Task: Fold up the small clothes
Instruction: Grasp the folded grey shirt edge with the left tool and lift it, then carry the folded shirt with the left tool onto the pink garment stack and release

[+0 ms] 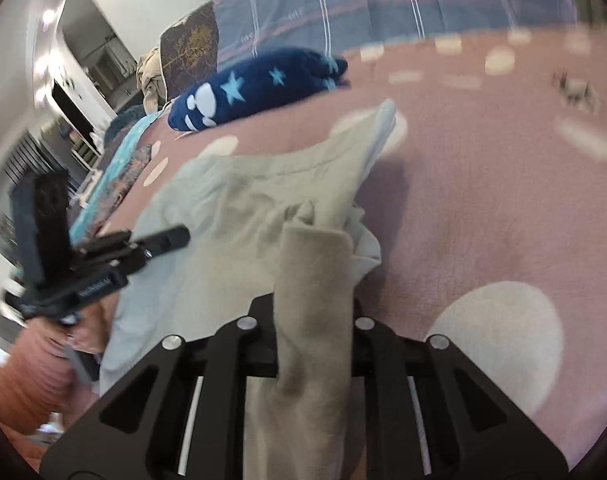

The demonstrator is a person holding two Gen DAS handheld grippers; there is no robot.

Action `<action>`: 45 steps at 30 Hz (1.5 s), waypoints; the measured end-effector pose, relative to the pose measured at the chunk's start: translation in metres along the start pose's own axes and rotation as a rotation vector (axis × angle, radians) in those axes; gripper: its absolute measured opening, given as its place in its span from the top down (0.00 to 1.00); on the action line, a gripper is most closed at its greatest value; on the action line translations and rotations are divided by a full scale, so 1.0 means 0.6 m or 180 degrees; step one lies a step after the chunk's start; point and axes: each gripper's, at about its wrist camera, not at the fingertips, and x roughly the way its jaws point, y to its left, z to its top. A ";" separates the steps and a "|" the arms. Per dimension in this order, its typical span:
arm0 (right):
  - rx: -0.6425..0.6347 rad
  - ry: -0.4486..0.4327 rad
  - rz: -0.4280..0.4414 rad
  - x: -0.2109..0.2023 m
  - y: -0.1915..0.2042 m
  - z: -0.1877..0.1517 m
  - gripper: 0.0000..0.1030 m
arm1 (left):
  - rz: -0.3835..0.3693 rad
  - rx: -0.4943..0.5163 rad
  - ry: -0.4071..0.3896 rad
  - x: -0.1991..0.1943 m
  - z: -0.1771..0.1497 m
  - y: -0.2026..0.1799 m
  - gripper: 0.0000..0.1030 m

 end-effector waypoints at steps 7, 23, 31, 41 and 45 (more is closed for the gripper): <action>-0.0350 -0.0732 -0.0294 -0.179 0.097 -0.028 0.87 | -0.0266 0.0309 -0.0537 -0.155 0.028 -0.107 0.92; 0.0050 -0.1841 -0.1769 -0.614 0.031 -0.113 0.87 | -0.1333 0.1228 -0.0888 -0.205 0.123 -0.495 0.93; 0.0695 -0.1853 -0.2274 -0.686 -0.123 -0.117 0.87 | -0.1491 0.1519 -0.0643 -0.095 0.142 -0.625 0.93; 0.1155 -0.1603 -0.2356 -0.636 -0.291 -0.075 0.87 | -0.1400 0.1393 -0.0274 0.068 0.175 -0.671 0.92; 0.1385 -0.1478 -0.2568 -0.579 -0.364 -0.053 0.75 | -0.0758 0.1029 -0.0032 0.192 0.168 -0.651 0.61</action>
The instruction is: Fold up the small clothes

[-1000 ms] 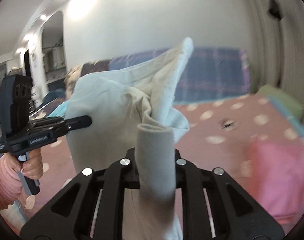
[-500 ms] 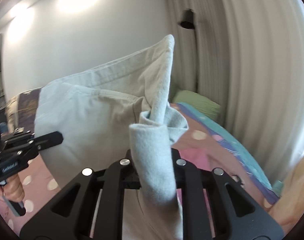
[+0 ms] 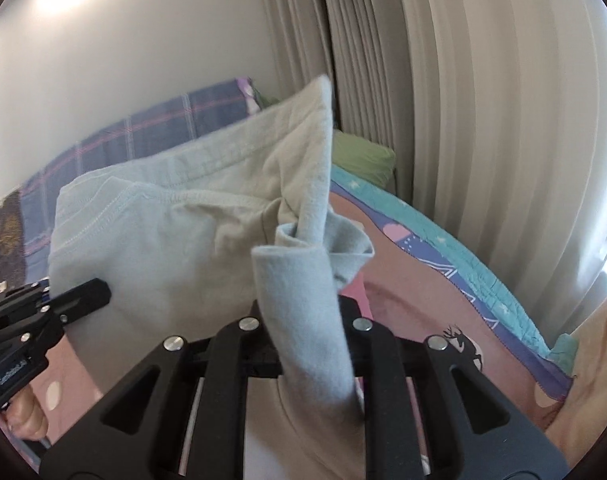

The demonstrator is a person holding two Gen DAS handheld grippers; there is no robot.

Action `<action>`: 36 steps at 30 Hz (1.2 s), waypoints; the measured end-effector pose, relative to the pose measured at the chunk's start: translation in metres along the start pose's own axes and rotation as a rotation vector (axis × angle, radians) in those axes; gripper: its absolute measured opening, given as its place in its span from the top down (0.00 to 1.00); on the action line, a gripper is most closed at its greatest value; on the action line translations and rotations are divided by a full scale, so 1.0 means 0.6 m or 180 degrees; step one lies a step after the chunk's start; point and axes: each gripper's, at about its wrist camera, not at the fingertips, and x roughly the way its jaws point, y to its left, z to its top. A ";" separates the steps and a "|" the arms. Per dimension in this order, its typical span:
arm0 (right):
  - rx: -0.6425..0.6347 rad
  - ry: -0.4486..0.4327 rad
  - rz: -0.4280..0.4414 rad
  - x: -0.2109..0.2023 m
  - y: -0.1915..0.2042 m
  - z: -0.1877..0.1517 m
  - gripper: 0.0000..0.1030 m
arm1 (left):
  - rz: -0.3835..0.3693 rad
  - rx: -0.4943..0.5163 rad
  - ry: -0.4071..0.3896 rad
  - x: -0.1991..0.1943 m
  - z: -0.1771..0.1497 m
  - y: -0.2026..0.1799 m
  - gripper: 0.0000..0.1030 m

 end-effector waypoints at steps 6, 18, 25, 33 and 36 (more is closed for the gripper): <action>0.0173 0.0363 -0.0278 0.069 -0.006 -0.060 0.57 | 0.0275 0.0067 0.0229 0.070 -0.087 0.053 0.45; -0.0353 0.0331 -0.0725 0.021 0.017 -0.180 0.35 | 0.0179 0.0132 0.0187 -0.003 -0.136 0.060 0.41; -0.0634 0.0043 -0.0746 -0.102 0.056 -0.275 0.32 | -0.0021 0.0375 -0.0011 -0.113 -0.193 0.022 0.25; -0.0333 -0.0068 -0.0352 -0.225 0.097 -0.345 0.20 | 0.0014 0.0242 -0.0183 -0.216 -0.207 -0.002 0.03; -0.0338 -0.0105 -0.0351 -0.256 0.111 -0.349 0.16 | 0.0159 0.0348 -0.0270 -0.255 -0.216 -0.018 0.02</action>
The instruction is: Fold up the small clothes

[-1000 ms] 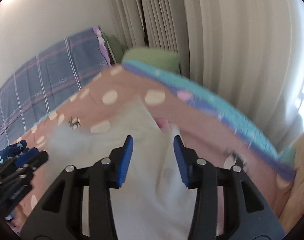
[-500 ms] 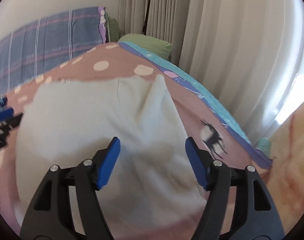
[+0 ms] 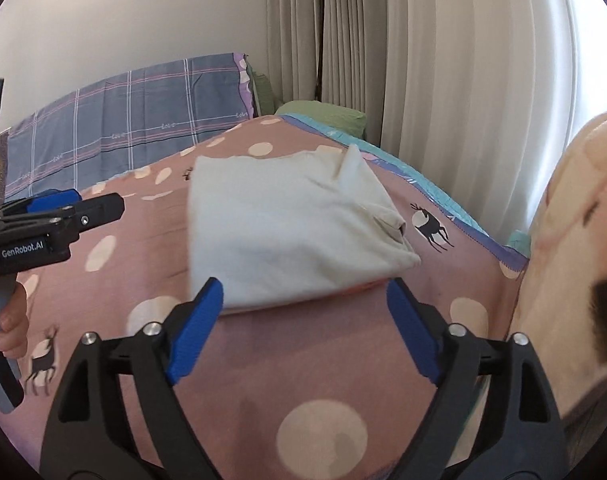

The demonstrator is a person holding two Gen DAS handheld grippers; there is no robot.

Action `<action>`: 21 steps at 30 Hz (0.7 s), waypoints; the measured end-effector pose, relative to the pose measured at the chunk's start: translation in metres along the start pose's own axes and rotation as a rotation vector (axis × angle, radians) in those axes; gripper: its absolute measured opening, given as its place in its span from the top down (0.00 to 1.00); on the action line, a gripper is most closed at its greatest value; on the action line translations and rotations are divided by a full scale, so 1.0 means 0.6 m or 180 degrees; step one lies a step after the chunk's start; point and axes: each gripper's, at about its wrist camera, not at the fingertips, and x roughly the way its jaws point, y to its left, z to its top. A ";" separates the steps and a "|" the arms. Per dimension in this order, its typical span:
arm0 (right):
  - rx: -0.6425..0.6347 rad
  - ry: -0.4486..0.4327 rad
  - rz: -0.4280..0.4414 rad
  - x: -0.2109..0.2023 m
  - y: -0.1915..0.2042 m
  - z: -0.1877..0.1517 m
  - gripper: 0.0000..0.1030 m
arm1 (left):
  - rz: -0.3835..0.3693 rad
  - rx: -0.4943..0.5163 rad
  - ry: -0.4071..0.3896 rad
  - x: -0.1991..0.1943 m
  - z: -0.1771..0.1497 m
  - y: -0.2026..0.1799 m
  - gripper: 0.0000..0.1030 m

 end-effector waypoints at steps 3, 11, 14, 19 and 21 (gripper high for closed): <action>-0.0020 -0.0105 -0.0022 -0.034 0.008 0.002 0.13 | -0.0006 0.0035 -0.0086 -0.042 -0.007 -0.009 0.01; 0.0019 -0.0200 -0.0021 -0.100 0.014 -0.003 0.09 | 0.0037 0.0053 -0.0017 -0.111 -0.041 -0.024 0.01; 0.0011 -0.0217 -0.0029 -0.121 0.020 -0.009 0.09 | 0.0020 0.0049 -0.0003 -0.131 -0.055 -0.026 0.01; -0.0025 -0.0270 -0.0041 -0.160 0.030 -0.017 0.09 | 0.0042 0.0041 -0.0008 -0.160 -0.075 -0.028 0.01; -0.0046 -0.0289 -0.0059 -0.173 0.034 -0.018 0.09 | 0.0032 0.0031 -0.0032 -0.169 -0.083 -0.028 0.01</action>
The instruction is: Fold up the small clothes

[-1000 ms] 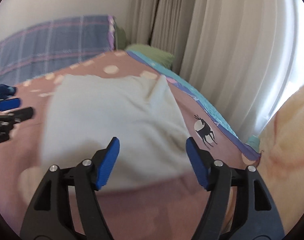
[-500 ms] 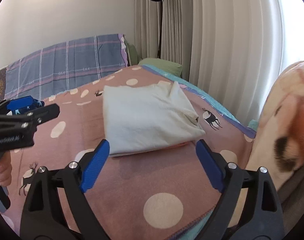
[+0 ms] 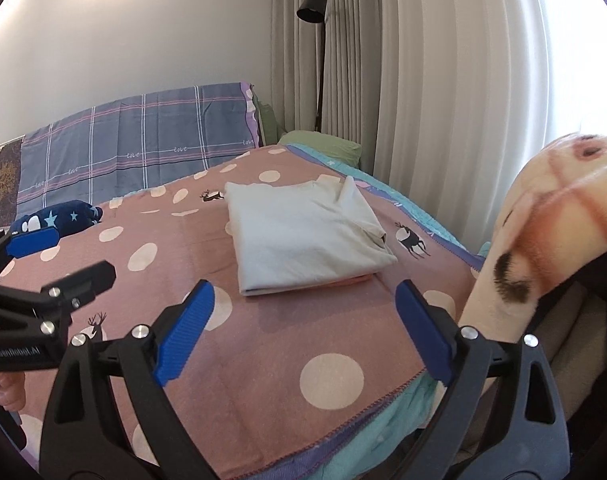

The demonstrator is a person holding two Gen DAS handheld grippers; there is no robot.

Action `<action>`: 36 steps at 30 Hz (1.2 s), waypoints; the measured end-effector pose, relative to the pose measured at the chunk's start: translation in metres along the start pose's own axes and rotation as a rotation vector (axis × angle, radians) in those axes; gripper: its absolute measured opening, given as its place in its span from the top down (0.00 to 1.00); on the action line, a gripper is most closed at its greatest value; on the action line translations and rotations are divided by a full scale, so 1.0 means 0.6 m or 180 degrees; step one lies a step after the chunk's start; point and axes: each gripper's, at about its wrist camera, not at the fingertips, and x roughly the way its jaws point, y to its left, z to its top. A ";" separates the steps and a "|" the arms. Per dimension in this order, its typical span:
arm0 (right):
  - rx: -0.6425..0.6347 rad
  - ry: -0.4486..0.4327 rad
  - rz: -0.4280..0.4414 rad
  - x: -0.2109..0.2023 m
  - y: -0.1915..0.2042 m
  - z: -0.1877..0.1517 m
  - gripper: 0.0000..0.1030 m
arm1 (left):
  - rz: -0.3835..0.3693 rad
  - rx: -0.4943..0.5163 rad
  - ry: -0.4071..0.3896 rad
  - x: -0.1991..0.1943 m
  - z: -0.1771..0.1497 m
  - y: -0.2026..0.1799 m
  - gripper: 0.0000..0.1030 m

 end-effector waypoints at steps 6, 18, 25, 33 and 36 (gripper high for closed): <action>0.0040 -0.0001 -0.0007 -0.023 0.008 0.002 0.09 | 0.0008 0.0013 -0.0040 -0.023 -0.015 0.002 0.01; 0.0121 0.0030 -0.0024 -0.039 0.008 0.001 0.09 | -0.0043 -0.0078 -0.0094 -0.048 -0.024 0.010 0.01; 0.0129 0.0072 -0.0015 -0.042 0.011 -0.005 0.09 | -0.0025 -0.0019 -0.0086 -0.050 -0.027 0.005 0.01; 0.0147 0.0103 -0.0022 -0.036 0.010 -0.007 0.09 | -0.0023 0.0007 -0.0052 -0.048 -0.031 0.006 0.01; 0.0162 0.0115 -0.0032 -0.034 0.010 -0.008 0.09 | -0.0009 0.0033 -0.0044 -0.047 -0.032 0.004 0.01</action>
